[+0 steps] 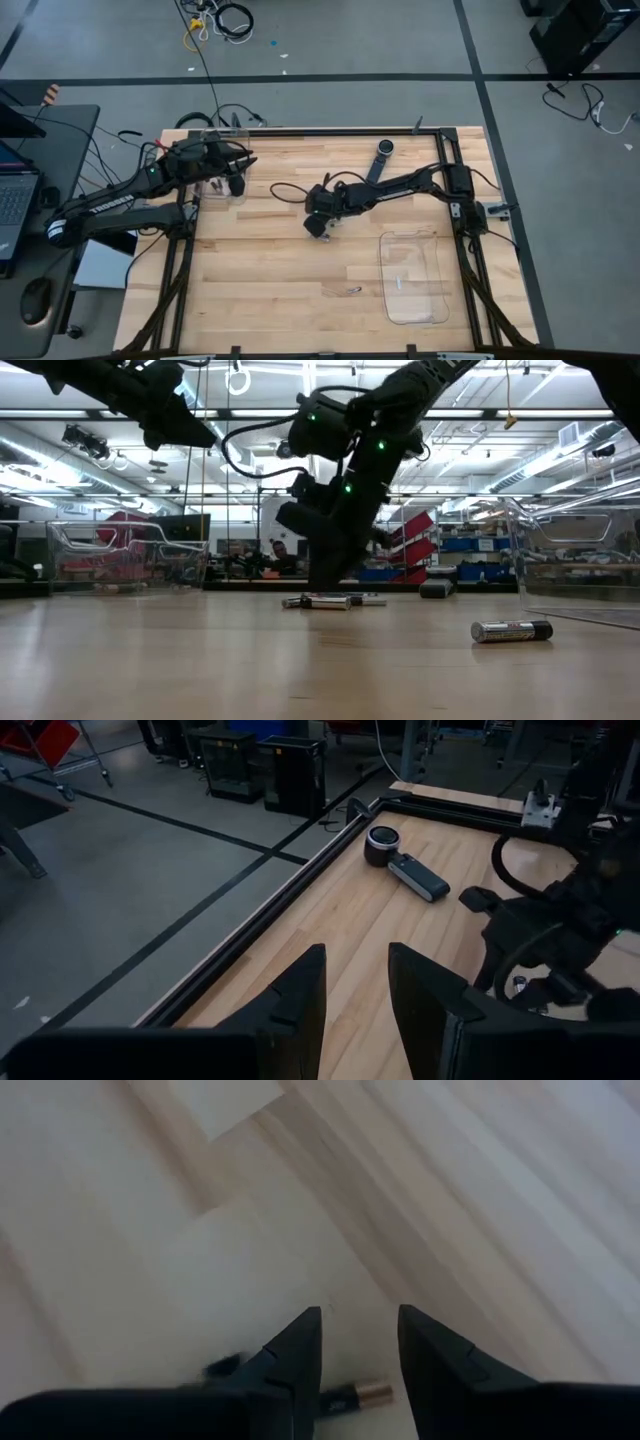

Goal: Sort batteries
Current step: Put the black battery into the top transparent bin

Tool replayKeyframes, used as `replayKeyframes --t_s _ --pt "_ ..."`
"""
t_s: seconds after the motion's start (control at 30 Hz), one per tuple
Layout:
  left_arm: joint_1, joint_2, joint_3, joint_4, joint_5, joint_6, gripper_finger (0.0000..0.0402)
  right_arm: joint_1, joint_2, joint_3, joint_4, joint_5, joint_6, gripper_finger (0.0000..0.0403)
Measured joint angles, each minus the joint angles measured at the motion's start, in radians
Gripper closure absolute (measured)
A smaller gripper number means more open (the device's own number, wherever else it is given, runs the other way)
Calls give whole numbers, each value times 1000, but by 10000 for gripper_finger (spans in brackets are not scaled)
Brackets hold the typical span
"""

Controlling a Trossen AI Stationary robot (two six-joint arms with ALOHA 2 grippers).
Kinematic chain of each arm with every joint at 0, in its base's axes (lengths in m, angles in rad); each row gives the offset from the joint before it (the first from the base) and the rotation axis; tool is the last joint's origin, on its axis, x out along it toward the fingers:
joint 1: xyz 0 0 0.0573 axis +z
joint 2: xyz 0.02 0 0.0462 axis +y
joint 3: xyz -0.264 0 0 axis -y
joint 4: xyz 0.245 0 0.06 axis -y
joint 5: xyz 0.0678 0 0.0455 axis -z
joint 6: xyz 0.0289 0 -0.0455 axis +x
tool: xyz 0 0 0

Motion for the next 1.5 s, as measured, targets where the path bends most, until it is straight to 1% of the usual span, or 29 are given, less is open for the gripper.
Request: replayKeyframes --t_s 0.1,0.23,0.37,0.5,0.67,0.8,0.97,1.13,1.5 --pt "0 0 0 0 0 0 291 1 -16 47 -81 -26 -4 283" --pt "0 1 0 0 0 -2 291 -7 -27 99 -214 -30 116 283" --pt "-1 13 0 1 0 -2 291 -13 -28 111 -267 -49 200 285" --pt "-1 36 0 5 1 -2 291 -9 -28 76 -233 -53 252 288" --pt "-1 75 0 11 1 -1 291 -12 -28 75 -214 -50 281 288" --pt "-1 98 0 7 0 -1 291 -9 -28 75 -200 -26 295 288" --pt "-1 100 0 16 0 0 291 -6 -23 75 -192 2 308 288" --pt "-1 100 0 14 0 0 291 -3 5 75 -178 2 307 288" --pt "-1 100 0 9 0 0 291 4 7 75 -201 3 343 289"
